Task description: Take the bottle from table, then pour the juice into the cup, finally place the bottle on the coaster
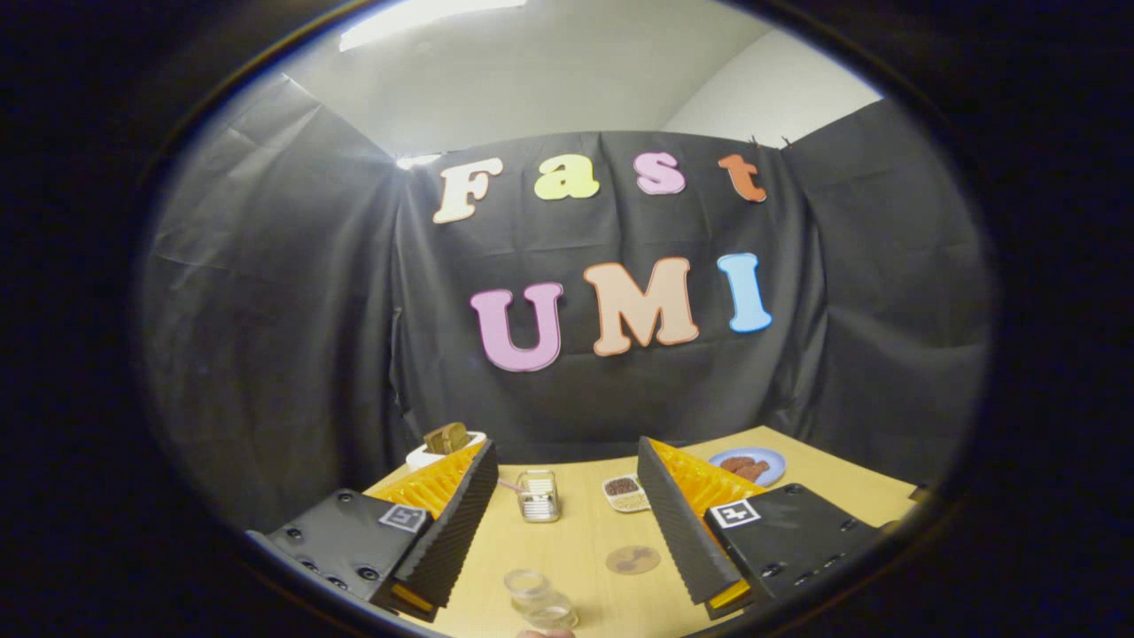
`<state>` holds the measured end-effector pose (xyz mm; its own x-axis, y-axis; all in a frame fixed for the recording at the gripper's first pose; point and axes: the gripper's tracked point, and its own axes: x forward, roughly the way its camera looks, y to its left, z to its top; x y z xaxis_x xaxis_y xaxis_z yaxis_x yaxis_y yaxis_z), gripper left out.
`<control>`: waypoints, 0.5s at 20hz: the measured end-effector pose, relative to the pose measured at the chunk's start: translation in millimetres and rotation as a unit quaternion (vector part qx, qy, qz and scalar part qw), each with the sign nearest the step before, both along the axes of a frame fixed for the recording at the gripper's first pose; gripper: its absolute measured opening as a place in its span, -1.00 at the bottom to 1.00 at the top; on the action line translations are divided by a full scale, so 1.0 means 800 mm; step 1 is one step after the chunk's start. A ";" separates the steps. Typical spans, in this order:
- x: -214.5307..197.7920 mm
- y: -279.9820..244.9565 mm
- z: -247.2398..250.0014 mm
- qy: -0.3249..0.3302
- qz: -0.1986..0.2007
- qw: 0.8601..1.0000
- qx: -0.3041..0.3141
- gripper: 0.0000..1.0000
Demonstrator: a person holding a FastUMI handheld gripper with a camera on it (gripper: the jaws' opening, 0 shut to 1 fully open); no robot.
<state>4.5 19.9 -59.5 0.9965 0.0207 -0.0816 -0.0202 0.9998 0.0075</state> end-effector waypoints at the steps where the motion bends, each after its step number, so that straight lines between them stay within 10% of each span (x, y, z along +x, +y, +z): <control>1: -0.003 0.000 -0.017 0.012 0.000 1.000 -0.002 0.98; 10: -0.015 0.018 -0.150 0.112 0.021 0.993 -0.018 0.99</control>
